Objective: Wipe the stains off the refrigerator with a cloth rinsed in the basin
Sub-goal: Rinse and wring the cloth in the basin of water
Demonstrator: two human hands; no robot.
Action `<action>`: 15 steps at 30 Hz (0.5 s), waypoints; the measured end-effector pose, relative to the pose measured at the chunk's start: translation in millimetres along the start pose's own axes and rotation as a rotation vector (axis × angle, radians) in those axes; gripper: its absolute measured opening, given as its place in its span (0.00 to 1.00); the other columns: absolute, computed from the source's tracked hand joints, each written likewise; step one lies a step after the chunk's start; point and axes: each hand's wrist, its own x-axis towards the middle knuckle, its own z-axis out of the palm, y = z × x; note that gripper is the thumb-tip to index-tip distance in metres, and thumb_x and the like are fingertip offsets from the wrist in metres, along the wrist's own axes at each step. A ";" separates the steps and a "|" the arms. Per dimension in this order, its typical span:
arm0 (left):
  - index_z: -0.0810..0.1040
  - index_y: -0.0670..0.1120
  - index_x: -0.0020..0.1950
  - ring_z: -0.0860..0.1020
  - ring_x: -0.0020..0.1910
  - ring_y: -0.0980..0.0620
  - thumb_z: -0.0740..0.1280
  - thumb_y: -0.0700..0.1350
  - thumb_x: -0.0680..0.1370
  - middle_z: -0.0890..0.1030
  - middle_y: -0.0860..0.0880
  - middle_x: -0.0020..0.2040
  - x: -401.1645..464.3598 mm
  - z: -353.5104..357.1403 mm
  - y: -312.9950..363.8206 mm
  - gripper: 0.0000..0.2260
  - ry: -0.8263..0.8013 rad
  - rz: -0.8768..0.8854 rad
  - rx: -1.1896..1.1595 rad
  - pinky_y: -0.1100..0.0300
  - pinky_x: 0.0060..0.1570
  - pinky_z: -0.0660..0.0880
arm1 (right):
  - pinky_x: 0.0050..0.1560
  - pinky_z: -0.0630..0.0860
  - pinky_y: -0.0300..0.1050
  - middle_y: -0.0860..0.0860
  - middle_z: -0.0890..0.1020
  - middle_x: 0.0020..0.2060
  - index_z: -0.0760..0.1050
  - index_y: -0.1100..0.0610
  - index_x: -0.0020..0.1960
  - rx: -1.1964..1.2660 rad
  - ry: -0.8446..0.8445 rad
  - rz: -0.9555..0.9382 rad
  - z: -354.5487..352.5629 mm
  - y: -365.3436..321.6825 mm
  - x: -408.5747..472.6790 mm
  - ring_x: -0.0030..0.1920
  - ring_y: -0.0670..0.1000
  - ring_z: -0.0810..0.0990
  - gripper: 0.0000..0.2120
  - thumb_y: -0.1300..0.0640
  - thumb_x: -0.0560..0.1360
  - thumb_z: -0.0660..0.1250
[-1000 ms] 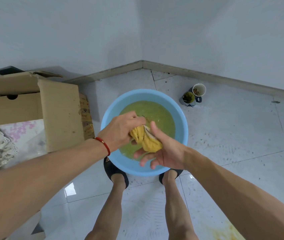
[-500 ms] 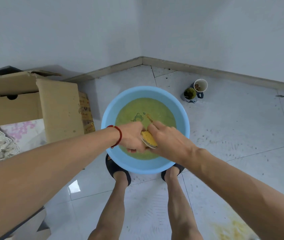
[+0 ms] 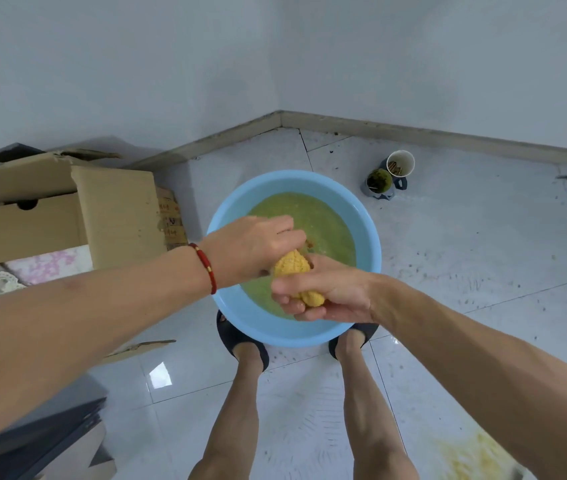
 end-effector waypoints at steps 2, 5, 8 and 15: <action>0.75 0.45 0.50 0.77 0.35 0.46 0.77 0.38 0.67 0.74 0.51 0.40 6.3 3.1 4.1 0.15 -0.284 -0.165 0.029 0.53 0.30 0.72 | 0.28 0.68 0.37 0.48 0.75 0.30 0.77 0.60 0.52 -0.292 0.199 0.082 1.5 -4.3 3.4 0.30 0.47 0.71 0.08 0.64 0.74 0.72; 0.76 0.45 0.46 0.77 0.39 0.45 0.70 0.39 0.73 0.76 0.49 0.38 18.6 11.4 19.4 0.05 -0.491 -0.364 0.105 0.54 0.34 0.70 | 0.32 0.71 0.39 0.47 0.76 0.29 0.75 0.59 0.42 -0.869 0.477 0.146 2.8 -4.4 14.4 0.29 0.47 0.74 0.05 0.62 0.74 0.71; 0.69 0.48 0.35 0.72 0.33 0.49 0.70 0.39 0.74 0.71 0.49 0.35 24.3 22.1 25.8 0.12 -0.542 -0.544 0.026 0.56 0.29 0.67 | 0.36 0.73 0.42 0.46 0.74 0.33 0.70 0.53 0.44 -1.245 0.584 0.143 -2.8 2.9 26.0 0.37 0.53 0.79 0.08 0.57 0.75 0.70; 0.72 0.45 0.32 0.71 0.27 0.51 0.72 0.40 0.70 0.73 0.49 0.28 29.3 31.8 17.4 0.11 -0.647 -0.846 -0.474 0.62 0.25 0.65 | 0.39 0.68 0.50 0.56 0.84 0.48 0.69 0.62 0.63 -1.726 0.678 -0.009 -10.6 10.7 32.4 0.44 0.62 0.83 0.13 0.61 0.79 0.62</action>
